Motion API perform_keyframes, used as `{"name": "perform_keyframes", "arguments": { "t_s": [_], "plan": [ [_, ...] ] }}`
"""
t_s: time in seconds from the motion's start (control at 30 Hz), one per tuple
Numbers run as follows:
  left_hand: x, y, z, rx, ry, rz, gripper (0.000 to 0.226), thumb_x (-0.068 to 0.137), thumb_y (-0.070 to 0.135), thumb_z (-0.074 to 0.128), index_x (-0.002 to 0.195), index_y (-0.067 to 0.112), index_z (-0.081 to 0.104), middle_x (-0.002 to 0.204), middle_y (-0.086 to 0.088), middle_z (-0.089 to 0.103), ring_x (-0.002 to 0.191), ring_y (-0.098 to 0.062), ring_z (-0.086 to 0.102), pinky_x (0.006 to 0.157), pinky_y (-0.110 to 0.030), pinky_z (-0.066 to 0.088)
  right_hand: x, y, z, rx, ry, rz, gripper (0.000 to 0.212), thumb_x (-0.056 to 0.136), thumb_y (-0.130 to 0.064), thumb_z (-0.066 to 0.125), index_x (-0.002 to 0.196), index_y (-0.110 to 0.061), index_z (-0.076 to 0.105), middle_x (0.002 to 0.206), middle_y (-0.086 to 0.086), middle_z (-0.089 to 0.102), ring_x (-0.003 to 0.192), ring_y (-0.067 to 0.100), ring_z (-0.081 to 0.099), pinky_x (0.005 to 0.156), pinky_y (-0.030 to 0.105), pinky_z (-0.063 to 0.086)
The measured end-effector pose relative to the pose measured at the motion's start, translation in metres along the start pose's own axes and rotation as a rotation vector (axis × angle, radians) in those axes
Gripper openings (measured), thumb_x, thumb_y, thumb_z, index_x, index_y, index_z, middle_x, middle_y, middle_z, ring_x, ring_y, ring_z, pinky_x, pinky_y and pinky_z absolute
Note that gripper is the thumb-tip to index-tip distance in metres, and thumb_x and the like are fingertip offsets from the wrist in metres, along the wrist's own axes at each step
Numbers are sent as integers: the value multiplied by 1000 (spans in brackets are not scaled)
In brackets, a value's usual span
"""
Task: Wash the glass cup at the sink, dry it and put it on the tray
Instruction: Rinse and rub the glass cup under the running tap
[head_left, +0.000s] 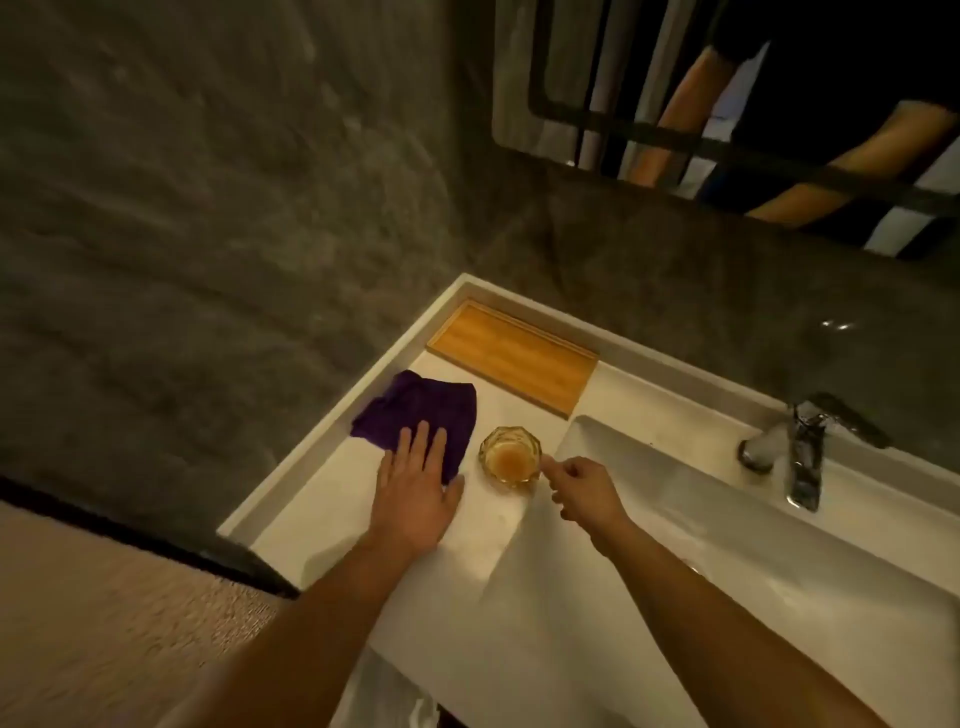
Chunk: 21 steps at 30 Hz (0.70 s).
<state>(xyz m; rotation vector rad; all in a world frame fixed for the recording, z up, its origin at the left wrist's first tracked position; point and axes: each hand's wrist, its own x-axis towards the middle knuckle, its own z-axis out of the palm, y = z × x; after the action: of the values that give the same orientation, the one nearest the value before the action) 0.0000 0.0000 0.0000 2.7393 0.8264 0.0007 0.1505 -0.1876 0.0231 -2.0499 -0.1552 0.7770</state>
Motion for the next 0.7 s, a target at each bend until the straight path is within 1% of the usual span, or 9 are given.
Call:
{"name": "perform_keyframes", "arguments": {
  "t_s": [0.07,0.13,0.2,0.3,0.4,0.47,0.5,0.57,0.7],
  "plan": [
    [15,-7,6,27,-27,5,71,99,58,24,161,25,13,171,-6,11,157,-28,5,125,-50,12,9,-3,10,69,27,79,57,94,-52,69,95,5,68,86,15,67,78,28,64,70,41,56],
    [21,-11,14,51,-39,35,71,98,60,23,161,28,14,171,-6,13,157,-28,6,125,-50,11,10,0,17,126,44,120,48,92,-51,72,87,-3,66,86,17,68,78,27,65,70,39,58],
    [24,-14,22,65,-45,56,72,98,61,25,161,27,16,169,-9,18,156,-31,12,123,-53,16,12,4,22,193,45,166,43,92,-48,74,89,-6,66,94,21,73,85,30,72,73,39,62],
    [26,-17,30,76,-47,79,73,98,60,28,161,25,14,169,-12,19,156,-33,13,123,-55,17,15,8,24,256,35,182,42,95,-44,72,97,-1,71,102,22,77,95,34,77,78,41,65],
    [24,-16,30,72,-50,79,73,99,59,26,161,24,13,169,-12,17,156,-33,11,123,-54,14,12,14,24,341,31,176,33,100,-32,67,98,-1,75,102,22,79,96,33,78,81,41,66],
    [24,-15,29,64,-60,69,73,99,59,27,161,24,12,170,-12,15,156,-32,7,123,-54,11,9,20,21,454,42,196,32,101,-24,66,101,6,76,101,26,77,94,34,76,82,42,66],
    [24,-13,28,59,-71,61,73,98,58,29,161,24,12,170,-11,13,157,-31,6,123,-54,10,7,23,19,515,40,209,32,100,-21,66,102,10,75,98,28,75,90,32,75,82,41,66],
    [25,-11,25,43,-95,43,75,98,55,38,161,24,14,170,-11,13,157,-32,5,123,-55,10,2,31,14,630,14,220,31,99,-16,68,101,15,73,94,26,71,88,30,71,82,38,66],
    [32,3,10,-7,-130,-24,73,96,47,49,160,22,23,169,-12,17,156,-31,9,123,-55,13,-15,51,-5,804,21,217,26,98,-9,69,104,16,74,99,27,71,96,35,70,82,36,66]
  ]
}}
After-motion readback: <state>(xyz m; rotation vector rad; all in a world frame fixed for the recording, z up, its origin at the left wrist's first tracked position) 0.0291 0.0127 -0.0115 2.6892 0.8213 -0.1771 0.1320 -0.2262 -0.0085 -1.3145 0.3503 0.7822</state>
